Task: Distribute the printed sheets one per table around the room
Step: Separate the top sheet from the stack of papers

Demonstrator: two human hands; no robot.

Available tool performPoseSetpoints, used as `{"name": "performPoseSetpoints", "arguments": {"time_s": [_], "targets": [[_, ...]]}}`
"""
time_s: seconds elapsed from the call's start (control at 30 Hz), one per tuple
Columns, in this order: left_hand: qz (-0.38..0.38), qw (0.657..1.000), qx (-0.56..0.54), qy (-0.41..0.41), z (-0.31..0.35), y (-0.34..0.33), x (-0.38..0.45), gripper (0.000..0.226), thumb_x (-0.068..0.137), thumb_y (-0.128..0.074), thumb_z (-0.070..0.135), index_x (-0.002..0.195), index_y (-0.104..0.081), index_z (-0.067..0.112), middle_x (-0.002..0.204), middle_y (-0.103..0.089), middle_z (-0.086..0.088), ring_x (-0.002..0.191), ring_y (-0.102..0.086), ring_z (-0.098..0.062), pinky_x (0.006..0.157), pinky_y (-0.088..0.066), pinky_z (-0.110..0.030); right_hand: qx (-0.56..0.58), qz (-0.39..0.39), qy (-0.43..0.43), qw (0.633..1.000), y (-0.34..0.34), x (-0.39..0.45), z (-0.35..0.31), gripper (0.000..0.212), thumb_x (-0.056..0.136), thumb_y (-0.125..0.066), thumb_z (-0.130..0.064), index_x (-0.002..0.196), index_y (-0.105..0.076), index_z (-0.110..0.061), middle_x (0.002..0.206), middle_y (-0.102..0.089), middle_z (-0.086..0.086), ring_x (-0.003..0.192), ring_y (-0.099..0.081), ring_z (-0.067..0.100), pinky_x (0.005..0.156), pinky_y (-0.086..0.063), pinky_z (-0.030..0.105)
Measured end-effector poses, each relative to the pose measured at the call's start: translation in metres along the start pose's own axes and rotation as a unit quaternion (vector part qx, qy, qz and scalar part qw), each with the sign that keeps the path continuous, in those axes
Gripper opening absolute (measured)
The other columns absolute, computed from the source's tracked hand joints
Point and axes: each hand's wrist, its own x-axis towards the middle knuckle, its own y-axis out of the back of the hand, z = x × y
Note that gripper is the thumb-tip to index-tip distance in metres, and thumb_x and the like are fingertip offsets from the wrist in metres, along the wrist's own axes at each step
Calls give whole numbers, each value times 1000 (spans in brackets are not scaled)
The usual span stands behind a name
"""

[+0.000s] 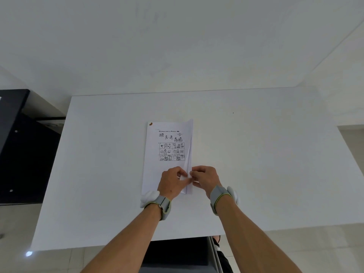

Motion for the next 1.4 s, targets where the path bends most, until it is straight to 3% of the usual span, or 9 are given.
{"name": "performPoseSetpoints", "arguments": {"time_s": [0.17, 0.33, 0.5, 0.63, 0.77, 0.93, 1.07, 1.27, 1.4], "targets": [[1, 1000, -6, 9, -3, 2, 3, 21, 78, -81, 34, 90, -75, 17, 88, -72, 6, 82, -68, -16, 72, -53, -22, 36, -24, -8, 999, 2, -3, 0, 6, 86, -74, -5, 89, -73, -11, 81, -71, 11, 72, -68, 21, 70, -60, 32], [-5, 1000, -14, 14, -2, 2, 4, 38, 70, -85, 50, 88, -75, 19, 88, -71, 2, 82, -67, -16, 73, -55, -30, 52, -28, -14, 998, 0, -4, 2, 5, 87, -73, -9, 92, -75, -9, 83, -71, 8, 79, -69, 23, 75, -61, 36], [-3, 1000, -3, 3, -2, 1, 5, 18, 80, -79, 30, 91, -77, 15, 88, -74, 2, 83, -70, -16, 77, -56, -26, 68, -33, -28, 997, 0, -3, 3, 10, 92, -66, -9, 91, -76, -8, 83, -72, 8, 77, -70, 23, 71, -60, 34], [13, 1000, 3, 8, -3, 2, 3, 14, 85, -74, 21, 92, -79, 10, 90, -77, -3, 83, -70, -16, 80, -56, -26, 24, 1, -22, 999, -1, -1, 1, 12, 93, -67, -11, 98, -74, -2, 95, -75, 17, 88, -74, 32, 77, -63, 40], [26, 999, -8, 28, -4, 0, 3, 13, 85, -76, 21, 91, -80, 10, 88, -78, -3, 77, -67, -11, 69, -47, -13, -35, 33, -9, 999, -1, 1, -2, 13, 92, -68, -12, 98, -75, -4, 97, -76, 18, 91, -75, 33, 69, -63, 36], [35, 997, -47, 51, -5, -2, 4, 11, 81, -81, 21, 84, -80, 10, 76, -74, -1, 69, -65, -11, 53, -42, -3, -55, 45, 0, 997, -1, -4, -3, 8, 92, -68, -14, 93, -73, -8, 99, -75, 21, 94, -74, 36, 70, -64, 40], [26, 997, -62, 47, -2, -2, 4, 14, 76, -86, 24, 81, -79, 12, 74, -74, 0, 65, -64, -5, 56, -43, -9, -42, 27, -15, 999, -1, -9, -5, 20, 95, -65, -25, 104, -69, -7, 109, -71, 19, 97, -73, 35, 69, -64, 39], [0, 994, -100, 43, -1, 1, -1, 23, 76, -85, 31, 83, -68, 17, 83, -77, 2, 79, -71, -12, 65, -49, -20, -99, 27, -22, 994, -6, -14, -10, 49, 88, -68, -53, 113, -66, -11, 110, -68, 10, 102, -66, 30, 74, -64, 41], [-35, 989, -128, 67, -7, 5, -2, 25, 83, -76, 19, 87, -51, 18, 97, -78, -2, 97, -71, -21, 90, -57, -43, -144, 39, -4, 989, -9, -15, -14, 45, 84, -76, -41, 116, -64, -11, 103, -66, 8, 88, -63, 27, 71, -63, 42]]}}
